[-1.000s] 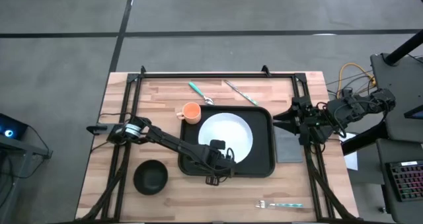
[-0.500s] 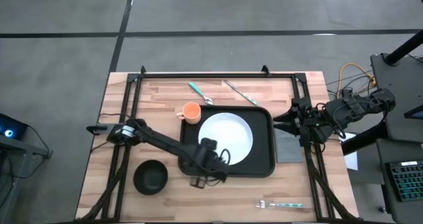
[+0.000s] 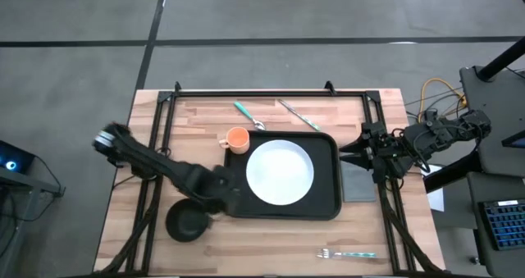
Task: Set up tray
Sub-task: Put the black bowl on top of the white plate
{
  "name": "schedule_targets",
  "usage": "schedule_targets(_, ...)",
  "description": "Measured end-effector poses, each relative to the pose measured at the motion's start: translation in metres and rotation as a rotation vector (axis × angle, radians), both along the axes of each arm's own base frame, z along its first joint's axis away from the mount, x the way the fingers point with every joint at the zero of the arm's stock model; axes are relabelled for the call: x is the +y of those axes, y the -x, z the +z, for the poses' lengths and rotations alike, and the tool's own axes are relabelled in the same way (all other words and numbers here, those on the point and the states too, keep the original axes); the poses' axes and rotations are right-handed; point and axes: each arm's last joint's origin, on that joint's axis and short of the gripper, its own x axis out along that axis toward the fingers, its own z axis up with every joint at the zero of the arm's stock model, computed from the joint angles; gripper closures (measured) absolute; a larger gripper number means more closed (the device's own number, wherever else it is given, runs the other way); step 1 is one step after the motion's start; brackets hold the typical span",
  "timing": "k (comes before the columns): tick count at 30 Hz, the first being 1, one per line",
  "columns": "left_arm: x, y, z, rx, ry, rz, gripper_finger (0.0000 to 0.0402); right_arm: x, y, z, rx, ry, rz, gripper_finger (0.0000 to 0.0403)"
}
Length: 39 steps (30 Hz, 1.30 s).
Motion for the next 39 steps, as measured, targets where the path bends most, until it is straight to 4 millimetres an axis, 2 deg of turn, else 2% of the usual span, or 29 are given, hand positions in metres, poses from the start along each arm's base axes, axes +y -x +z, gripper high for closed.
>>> schedule_targets(5,0.015,0.05,-0.014,0.013,0.013,0.023,0.0335,0.0,0.0,0.0,0.0,-0.002,-0.001,0.0253)
schedule_targets(12,0.029,0.082,-0.033,0.047,0.048,0.035,0.0335,0.0,-0.002,-0.001,0.006,-0.009,-0.011,0.0239)
schedule_targets(17,0.031,0.089,-0.046,0.102,0.082,0.056,0.0335,0.001,-0.003,-0.003,0.029,-0.006,-0.014,0.0239)
schedule_targets(27,0.031,0.091,-0.06,0.138,0.114,0.111,0.0333,0.004,-0.011,-0.008,0.068,-0.008,-0.022,0.0238)
schedule_targets(35,0.032,0.093,-0.068,0.166,0.127,0.174,0.0269,0.006,-0.015,-0.011,0.098,0.012,-0.02,0.0238)
schedule_targets(39,0.033,0.092,-0.069,0.154,0.113,0.188,0.0253,0.006,-0.015,-0.013,0.115,0.018,-0.021,0.0238)
